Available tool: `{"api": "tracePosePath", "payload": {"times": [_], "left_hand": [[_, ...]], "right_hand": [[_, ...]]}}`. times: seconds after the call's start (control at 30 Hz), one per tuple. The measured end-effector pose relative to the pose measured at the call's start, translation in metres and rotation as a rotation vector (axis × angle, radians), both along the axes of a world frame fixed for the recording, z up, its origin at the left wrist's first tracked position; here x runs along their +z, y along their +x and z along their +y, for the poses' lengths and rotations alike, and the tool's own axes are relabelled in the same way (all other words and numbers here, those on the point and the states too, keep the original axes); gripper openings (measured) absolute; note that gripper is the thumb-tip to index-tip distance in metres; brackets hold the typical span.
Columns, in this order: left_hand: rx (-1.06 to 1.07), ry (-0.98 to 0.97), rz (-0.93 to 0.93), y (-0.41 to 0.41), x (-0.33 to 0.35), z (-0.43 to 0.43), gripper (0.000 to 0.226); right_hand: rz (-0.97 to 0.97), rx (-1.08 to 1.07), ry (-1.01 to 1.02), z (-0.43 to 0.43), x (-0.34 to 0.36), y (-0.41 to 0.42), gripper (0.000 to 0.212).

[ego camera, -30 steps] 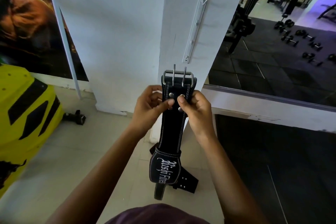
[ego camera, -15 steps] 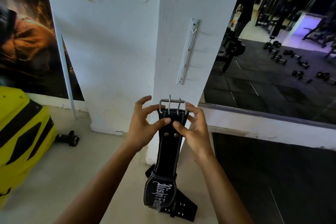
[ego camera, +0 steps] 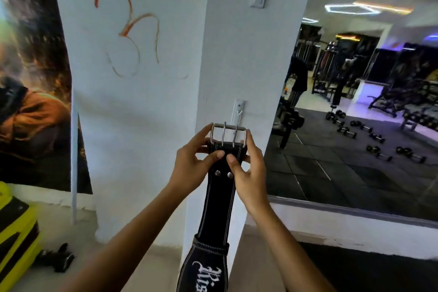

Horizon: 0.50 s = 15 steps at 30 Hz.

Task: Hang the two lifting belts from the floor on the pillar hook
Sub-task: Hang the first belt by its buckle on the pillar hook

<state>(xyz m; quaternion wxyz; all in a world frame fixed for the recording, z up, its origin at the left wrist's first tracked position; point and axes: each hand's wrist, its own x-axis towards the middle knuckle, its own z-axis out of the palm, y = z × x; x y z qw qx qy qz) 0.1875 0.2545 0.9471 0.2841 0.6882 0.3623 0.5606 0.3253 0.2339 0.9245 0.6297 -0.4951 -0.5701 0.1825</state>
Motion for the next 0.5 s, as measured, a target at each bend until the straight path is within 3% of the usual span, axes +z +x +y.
{"api": "tracePosePath", "payload": {"times": [0.37, 0.5], "left_hand": [[-0.069, 0.291, -0.126, 0.046, 0.204, 0.091, 0.062], [-0.083, 0.336, -0.203, 0.063, 0.283, 0.128, 0.062]], "right_hand": [[-0.099, -0.122, 0.302, 0.097, 0.213, 0.042, 0.067], [-0.051, -0.141, 0.382, 0.131, 0.298, 0.051, 0.064]]}}
